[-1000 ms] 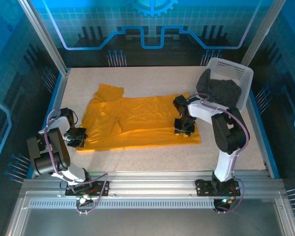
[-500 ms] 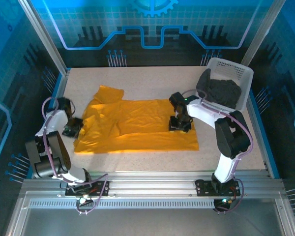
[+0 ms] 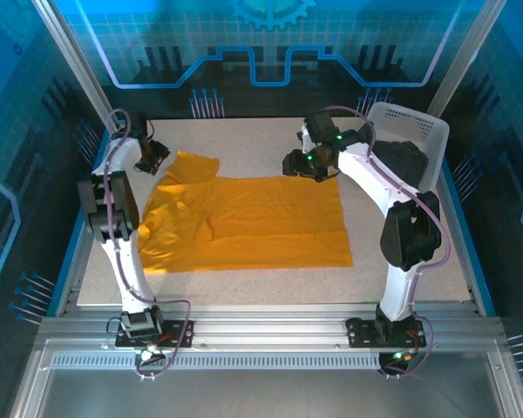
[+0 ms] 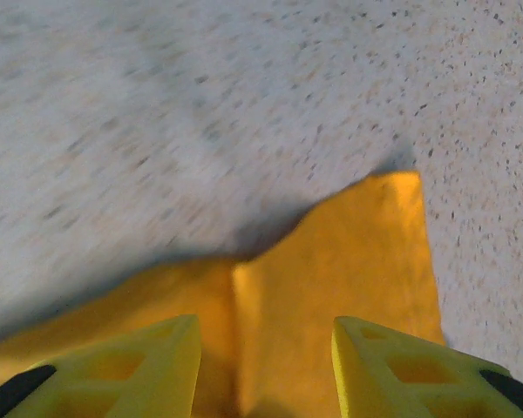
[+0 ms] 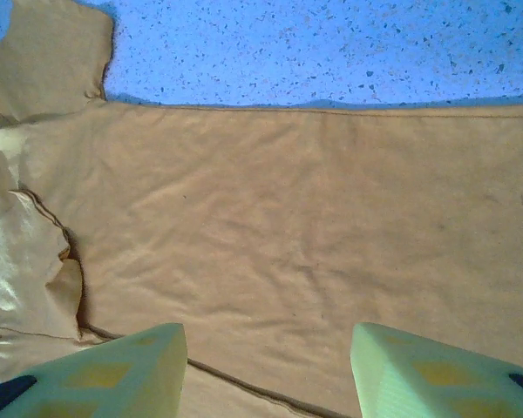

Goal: Fold and stack the t-shirts

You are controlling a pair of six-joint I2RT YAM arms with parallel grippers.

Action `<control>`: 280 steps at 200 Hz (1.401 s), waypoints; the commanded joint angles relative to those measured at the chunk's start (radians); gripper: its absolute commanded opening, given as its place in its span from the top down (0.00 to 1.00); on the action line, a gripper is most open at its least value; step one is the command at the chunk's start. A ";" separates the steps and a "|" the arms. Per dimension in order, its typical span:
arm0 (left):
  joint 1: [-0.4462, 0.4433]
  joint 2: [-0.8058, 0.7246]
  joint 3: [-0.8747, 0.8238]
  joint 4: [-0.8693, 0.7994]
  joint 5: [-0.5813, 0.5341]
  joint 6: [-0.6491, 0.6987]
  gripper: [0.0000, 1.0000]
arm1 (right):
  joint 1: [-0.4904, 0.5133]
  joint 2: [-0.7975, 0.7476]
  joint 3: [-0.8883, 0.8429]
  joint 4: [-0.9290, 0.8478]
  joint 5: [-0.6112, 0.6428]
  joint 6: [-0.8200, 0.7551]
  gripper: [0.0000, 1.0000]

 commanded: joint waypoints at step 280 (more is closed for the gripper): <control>-0.144 0.382 0.705 -0.488 -0.135 0.065 1.00 | 0.005 0.120 0.045 -0.148 0.333 0.165 0.52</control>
